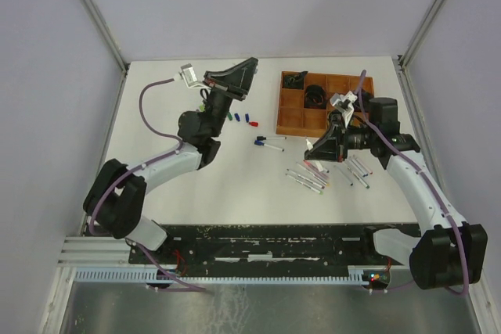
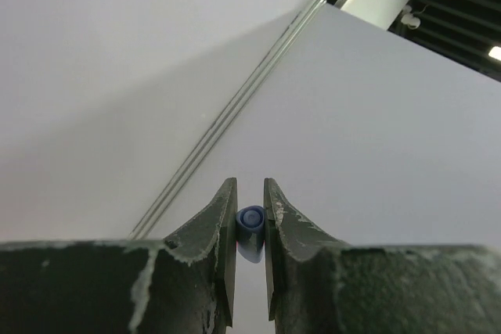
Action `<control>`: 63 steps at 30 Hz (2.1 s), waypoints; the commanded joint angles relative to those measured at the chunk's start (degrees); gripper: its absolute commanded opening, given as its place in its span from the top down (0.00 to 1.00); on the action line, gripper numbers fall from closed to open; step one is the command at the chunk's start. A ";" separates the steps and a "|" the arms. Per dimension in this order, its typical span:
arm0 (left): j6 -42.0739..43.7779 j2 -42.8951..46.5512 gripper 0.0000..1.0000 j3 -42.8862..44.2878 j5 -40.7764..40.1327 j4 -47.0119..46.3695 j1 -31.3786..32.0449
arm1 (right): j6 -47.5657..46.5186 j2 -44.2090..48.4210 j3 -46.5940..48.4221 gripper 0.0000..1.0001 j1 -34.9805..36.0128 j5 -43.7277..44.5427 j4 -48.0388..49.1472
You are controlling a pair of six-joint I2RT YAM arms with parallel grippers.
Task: Open the pen caps
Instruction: Open the pen cap from the pen, then place the pen cap at the center of the board.
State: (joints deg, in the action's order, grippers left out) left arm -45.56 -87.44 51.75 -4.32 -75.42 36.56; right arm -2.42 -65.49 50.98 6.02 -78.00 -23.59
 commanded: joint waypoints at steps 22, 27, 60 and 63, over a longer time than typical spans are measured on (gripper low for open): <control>-5.75 -22.34 0.97 36.69 0.22 93.54 -7.76 | -7.43 6.03 4.92 0.98 -2.86 26.51 -9.45; -5.28 -28.68 0.97 41.81 -0.34 97.15 -6.70 | -7.56 5.92 4.88 0.98 -2.90 26.45 -9.50; -4.89 -51.05 0.70 68.97 -4.54 115.68 -3.93 | -7.47 5.16 4.57 0.99 -2.87 24.70 -9.54; -4.89 -51.05 0.69 68.99 -4.42 115.69 -3.94 | -7.43 5.20 4.58 0.98 -2.94 24.65 -9.54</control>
State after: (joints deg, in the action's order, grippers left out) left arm -51.72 -138.50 118.30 -7.57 39.40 32.38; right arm -9.54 -60.75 53.65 3.25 -52.45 -33.93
